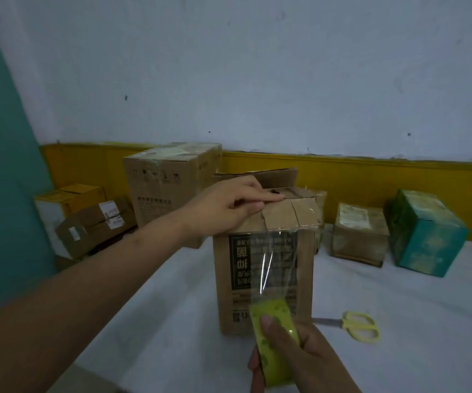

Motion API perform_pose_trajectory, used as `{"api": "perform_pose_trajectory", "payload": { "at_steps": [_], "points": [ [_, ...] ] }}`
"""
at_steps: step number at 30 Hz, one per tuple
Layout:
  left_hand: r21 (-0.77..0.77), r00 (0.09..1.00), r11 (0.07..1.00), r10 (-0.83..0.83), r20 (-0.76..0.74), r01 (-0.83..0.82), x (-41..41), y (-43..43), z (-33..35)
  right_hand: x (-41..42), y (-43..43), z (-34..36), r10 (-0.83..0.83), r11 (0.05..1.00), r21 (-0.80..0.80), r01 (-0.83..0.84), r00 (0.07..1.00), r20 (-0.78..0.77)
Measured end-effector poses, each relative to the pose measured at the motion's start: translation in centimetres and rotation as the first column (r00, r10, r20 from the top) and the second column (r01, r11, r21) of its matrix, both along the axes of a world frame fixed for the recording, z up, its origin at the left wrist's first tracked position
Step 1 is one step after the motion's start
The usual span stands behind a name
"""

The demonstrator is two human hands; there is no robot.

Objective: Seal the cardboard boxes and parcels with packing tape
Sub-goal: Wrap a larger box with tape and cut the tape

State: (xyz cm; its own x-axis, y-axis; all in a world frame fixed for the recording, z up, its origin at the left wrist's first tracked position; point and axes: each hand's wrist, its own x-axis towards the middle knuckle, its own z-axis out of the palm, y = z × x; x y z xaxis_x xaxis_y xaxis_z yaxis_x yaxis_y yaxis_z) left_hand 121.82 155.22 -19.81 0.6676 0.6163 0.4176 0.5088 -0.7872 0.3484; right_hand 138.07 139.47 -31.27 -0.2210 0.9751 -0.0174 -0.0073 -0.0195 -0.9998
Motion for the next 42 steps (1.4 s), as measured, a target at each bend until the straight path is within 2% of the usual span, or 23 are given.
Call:
{"api": "perform_pose_trajectory", "payload": {
  "at_steps": [2, 4, 7, 9, 11, 14, 16, 19, 22, 25, 28, 31, 34, 38, 42],
  "points": [
    [0.05, 0.998, 0.998, -0.031, -0.058, 0.033, -0.4, -0.8, 0.1, -0.4, -0.2, -0.7, 0.003, 0.999, -0.035, -0.002, 1.0, 0.014],
    [0.161, 0.976, 0.985, -0.03, -0.216, 0.066, -1.0, -1.7, 0.8, -0.7, -0.2, -1.3, 0.006, 0.999, -0.048, -0.006, 1.0, 0.008],
    [0.363, 0.853, 0.924, 0.09, -0.514, 0.121, -1.8, -3.0, 1.6, -0.6, -0.2, -1.5, 0.023, 0.999, -0.032, -0.023, 1.0, 0.016],
    [0.477, 0.753, 0.869, 0.228, -0.618, 0.128, -1.9, -3.6, 0.9, -0.6, -0.1, -1.7, 0.038, 0.999, -0.028, -0.037, 0.999, 0.025],
    [0.549, 0.742, 0.829, 0.302, -0.598, 0.105, -1.6, -4.0, -0.3, -0.6, -0.1, -2.1, 0.03, 0.999, -0.013, -0.03, 0.999, 0.033],
    [0.597, 0.853, 0.799, 0.263, -0.451, 0.069, -0.8, -4.0, -1.9, -0.5, -0.2, -2.9, 0.005, 1.0, 0.019, -0.006, 1.0, 0.02],
    [0.547, 0.879, 0.836, 0.232, -0.417, 0.039, -0.4, -4.1, -1.6, -0.5, -0.2, -3.1, 0.002, 0.999, 0.046, -0.002, 1.0, 0.019],
    [0.312, 0.867, 0.949, 0.186, -0.462, -0.038, -0.3, -4.9, 0.5, -0.3, -0.1, -3.0, -0.01, 0.992, 0.124, 0.0, 0.997, 0.074],
    [0.101, 0.855, 0.99, 0.139, -0.499, -0.102, 0.2, -5.1, 3.0, -0.8, -0.1, -2.3, -0.057, 0.965, 0.261, 0.016, 0.987, 0.15],
    [-0.024, 0.834, 0.986, 0.126, -0.536, -0.165, 0.6, -4.5, 4.6, -1.2, 0.7, -1.6, -0.122, 0.937, 0.341, 0.068, 0.983, 0.139],
    [-0.184, 0.842, 0.972, 0.024, -0.539, -0.146, 0.7, -3.9, 6.2, -1.3, 1.7, -0.8, -0.203, 0.915, 0.376, 0.145, 0.972, 0.117],
    [-0.279, 0.833, 0.95, -0.038, -0.552, -0.141, 0.8, -3.1, 7.2, -1.0, 2.4, 0.0, -0.245, 0.893, 0.416, 0.175, 0.962, 0.12],
    [-0.371, 0.845, 0.922, -0.105, -0.524, -0.115, 0.6, -2.1, 7.4, 0.1, 3.2, 0.8, -0.381, 0.848, 0.468, 0.25, 0.901, 0.208],
    [-0.471, 0.916, 0.873, -0.079, -0.393, -0.126, 0.4, -1.3, 7.2, 1.0, 4.1, 2.6, -0.427, 0.845, 0.451, 0.289, 0.872, 0.241],
    [-0.429, 0.877, 0.896, -0.113, -0.467, -0.113, 0.5, -1.3, 7.4, 0.8, 5.0, 2.7, -0.414, 0.871, 0.385, 0.304, 0.878, 0.242]
  ]
}}
